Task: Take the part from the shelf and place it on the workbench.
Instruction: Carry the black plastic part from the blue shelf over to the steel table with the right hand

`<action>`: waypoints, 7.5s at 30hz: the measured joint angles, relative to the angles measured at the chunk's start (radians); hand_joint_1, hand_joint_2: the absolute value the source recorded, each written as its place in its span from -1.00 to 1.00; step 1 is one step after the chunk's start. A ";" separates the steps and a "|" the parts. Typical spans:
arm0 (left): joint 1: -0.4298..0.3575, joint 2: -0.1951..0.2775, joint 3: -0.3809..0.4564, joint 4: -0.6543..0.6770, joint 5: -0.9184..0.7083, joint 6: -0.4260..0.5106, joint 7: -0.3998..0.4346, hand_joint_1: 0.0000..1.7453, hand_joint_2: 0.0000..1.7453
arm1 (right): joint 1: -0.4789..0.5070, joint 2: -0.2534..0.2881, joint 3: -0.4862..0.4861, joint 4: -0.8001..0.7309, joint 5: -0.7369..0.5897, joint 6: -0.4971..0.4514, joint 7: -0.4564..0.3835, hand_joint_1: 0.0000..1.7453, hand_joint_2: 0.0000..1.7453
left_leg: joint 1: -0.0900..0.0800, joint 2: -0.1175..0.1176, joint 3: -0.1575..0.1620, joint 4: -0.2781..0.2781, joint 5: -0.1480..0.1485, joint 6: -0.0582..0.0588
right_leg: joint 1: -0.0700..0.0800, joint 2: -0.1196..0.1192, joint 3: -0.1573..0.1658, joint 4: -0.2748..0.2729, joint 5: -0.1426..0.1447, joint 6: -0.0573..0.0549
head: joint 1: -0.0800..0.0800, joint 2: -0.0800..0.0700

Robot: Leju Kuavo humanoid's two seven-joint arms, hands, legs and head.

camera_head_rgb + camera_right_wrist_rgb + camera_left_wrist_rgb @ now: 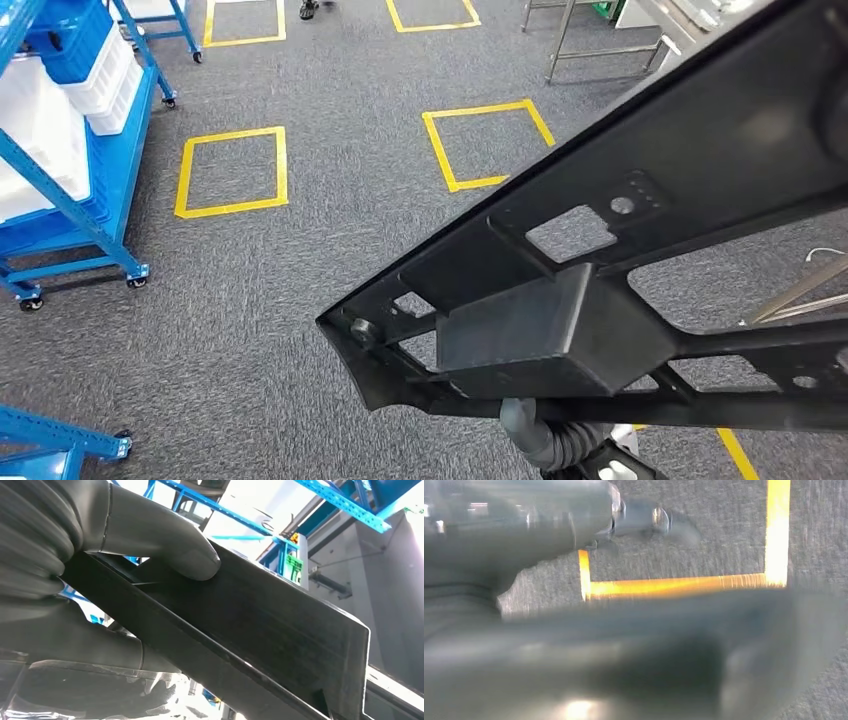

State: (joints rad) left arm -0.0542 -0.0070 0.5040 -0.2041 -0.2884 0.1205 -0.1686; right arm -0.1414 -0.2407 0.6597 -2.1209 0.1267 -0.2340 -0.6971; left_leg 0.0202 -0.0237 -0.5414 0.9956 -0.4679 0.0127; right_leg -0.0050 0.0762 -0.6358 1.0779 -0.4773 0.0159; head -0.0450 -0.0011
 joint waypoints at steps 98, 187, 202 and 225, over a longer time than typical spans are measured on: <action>-0.004 -0.033 0.095 0.000 -0.089 0.021 -0.016 -1.00 -1.00 | -0.081 -0.025 -0.112 0.184 -0.211 0.107 0.000 1.00 1.00 | -0.006 0.070 -0.007 -0.006 0.002 0.006 | -0.013 -0.080 -0.068 0.140 -0.034 0.017 | 0.000 0.000; 0.002 -0.021 0.142 -0.001 -0.122 -0.087 -0.041 -1.00 -1.00 | -0.152 -0.045 -0.080 0.261 -0.235 0.047 0.000 1.00 1.00 | -0.018 0.026 -0.014 -0.020 0.020 0.028 | -0.003 -0.066 0.077 0.102 -0.090 0.012 | 0.000 0.000; 0.000 -0.031 0.163 -0.001 -0.138 -0.069 -0.046 -1.00 -1.00 | -0.067 -0.062 -0.123 0.312 -0.282 0.070 0.000 1.00 1.00 | 0.001 0.026 0.038 0.170 -0.121 -0.034 | -0.012 -0.082 0.046 -0.057 0.024 -0.028 | -0.001 0.000; 0.009 -0.038 0.177 -0.001 -0.194 -0.106 -0.034 -1.00 -1.00 | 0.153 0.163 -0.150 0.237 -0.001 0.147 0.000 1.00 1.00 | -0.018 0.015 0.068 -0.005 -0.058 0.016 | -0.015 -0.075 0.000 -0.013 0.024 0.019 | 0.000 0.000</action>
State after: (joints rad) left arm -0.0449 -0.0447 0.6809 -0.2048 -0.4826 0.0146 -0.2030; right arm 0.0120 -0.0775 0.5101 -1.8840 0.1252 -0.0872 -0.6971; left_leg 0.0018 -0.0086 -0.4731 0.9907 -0.5263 0.0289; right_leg -0.0202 0.0009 -0.6360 1.0648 -0.4533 0.0345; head -0.0450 -0.0010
